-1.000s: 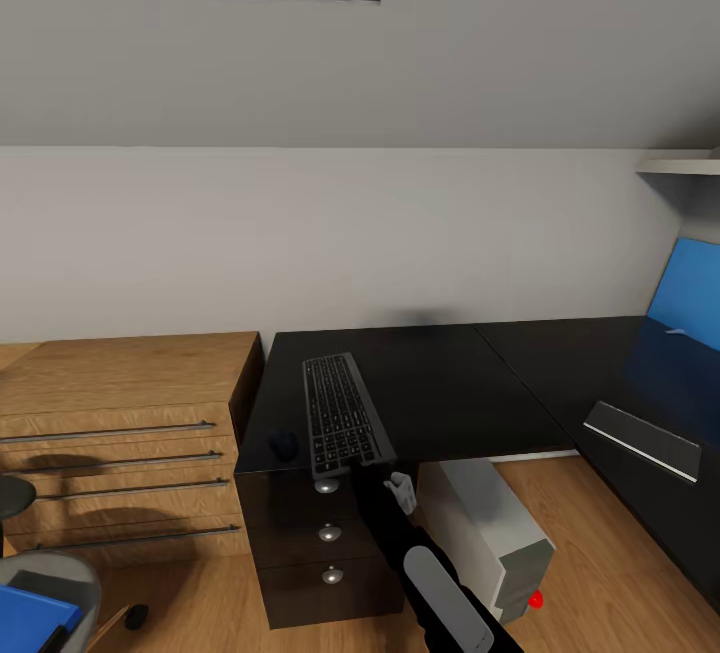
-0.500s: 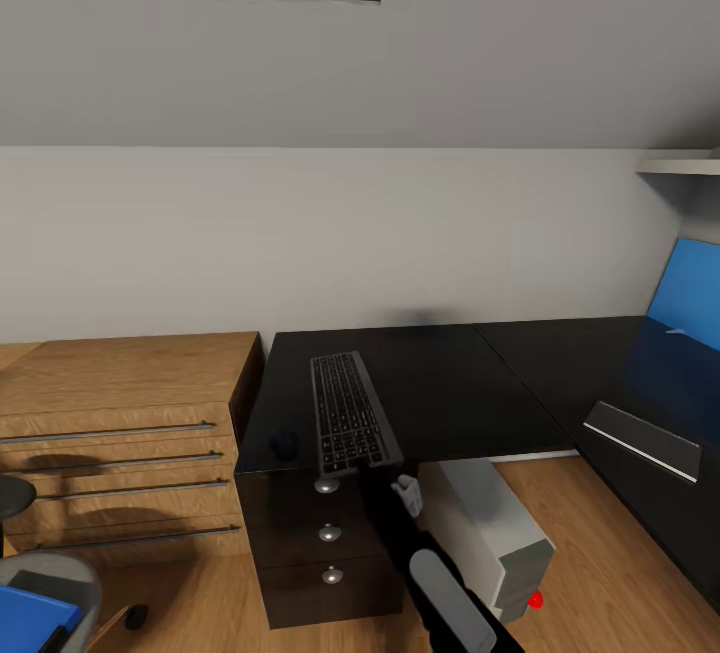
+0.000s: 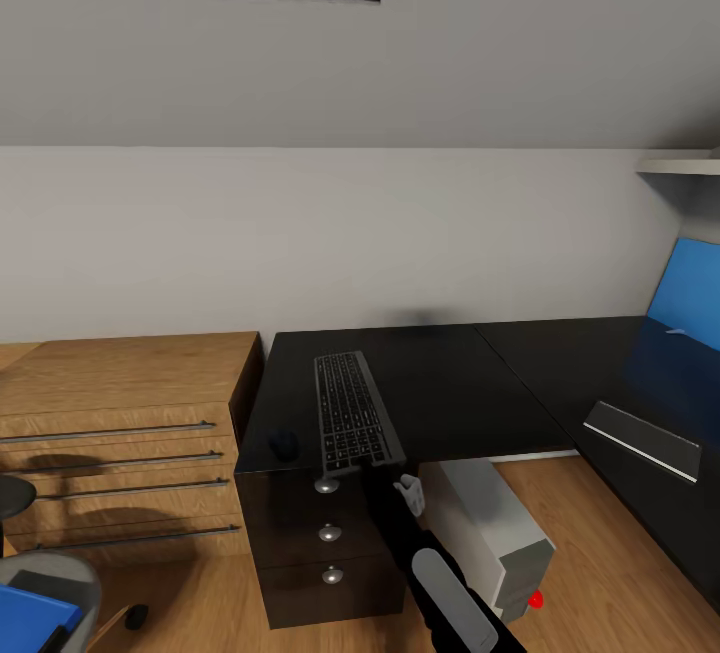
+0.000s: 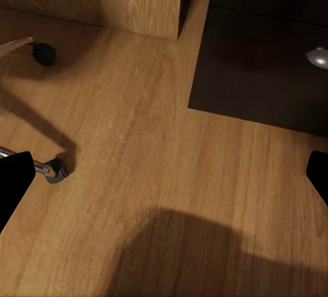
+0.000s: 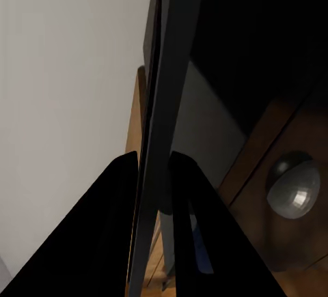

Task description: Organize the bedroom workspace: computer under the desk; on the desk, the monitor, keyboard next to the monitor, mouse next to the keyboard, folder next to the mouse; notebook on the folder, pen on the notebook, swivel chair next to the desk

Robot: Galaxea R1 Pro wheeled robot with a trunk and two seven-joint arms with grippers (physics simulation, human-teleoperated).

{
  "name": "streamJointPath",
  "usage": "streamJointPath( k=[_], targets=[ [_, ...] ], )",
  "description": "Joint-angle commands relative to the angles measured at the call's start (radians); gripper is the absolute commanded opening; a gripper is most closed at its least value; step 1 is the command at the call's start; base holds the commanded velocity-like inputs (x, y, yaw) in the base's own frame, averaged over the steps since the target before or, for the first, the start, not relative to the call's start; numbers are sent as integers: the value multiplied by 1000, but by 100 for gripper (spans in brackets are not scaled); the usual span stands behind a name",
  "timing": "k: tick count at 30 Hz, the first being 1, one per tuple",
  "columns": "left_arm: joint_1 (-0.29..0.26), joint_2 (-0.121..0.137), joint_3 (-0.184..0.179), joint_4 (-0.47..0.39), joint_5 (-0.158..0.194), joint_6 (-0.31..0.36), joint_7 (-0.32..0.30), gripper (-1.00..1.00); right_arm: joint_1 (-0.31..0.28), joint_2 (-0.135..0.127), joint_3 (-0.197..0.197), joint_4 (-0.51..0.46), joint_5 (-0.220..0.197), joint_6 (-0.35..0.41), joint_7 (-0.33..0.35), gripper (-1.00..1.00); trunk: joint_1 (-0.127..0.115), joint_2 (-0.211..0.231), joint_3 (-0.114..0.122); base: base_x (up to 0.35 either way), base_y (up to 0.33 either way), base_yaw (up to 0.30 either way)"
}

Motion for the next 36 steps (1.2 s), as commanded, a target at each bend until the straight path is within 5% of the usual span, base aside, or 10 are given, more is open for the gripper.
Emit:
streamJointPath(
  k=[1,8,9,28,36],
  targets=[
    [0,0,-2,0,11,-6,4,100,-1,0,1,3,-18,-6,-88,-100,0,0,-1,0,0,0],
    [0,0,-2,1,11,-6,4,100,-1,-1,2,3,-18,-6,-89,-100,0,0,-1,0,0,0],
    [0,0,-2,0,11,-6,4,100,-1,-1,2,3,-18,-6,-90,100,0,0,-1,0,0,0],
    [0,2,0,2,9,-6,2,100,-1,-1,3,3,-18,-5,-90,100,0,0,-1,-4,0,0],
    [0,2,0,4,9,-6,2,100,-1,-1,2,3,-18,-5,-89,100,0,0,-1,-235,-38,0]
  ],
)
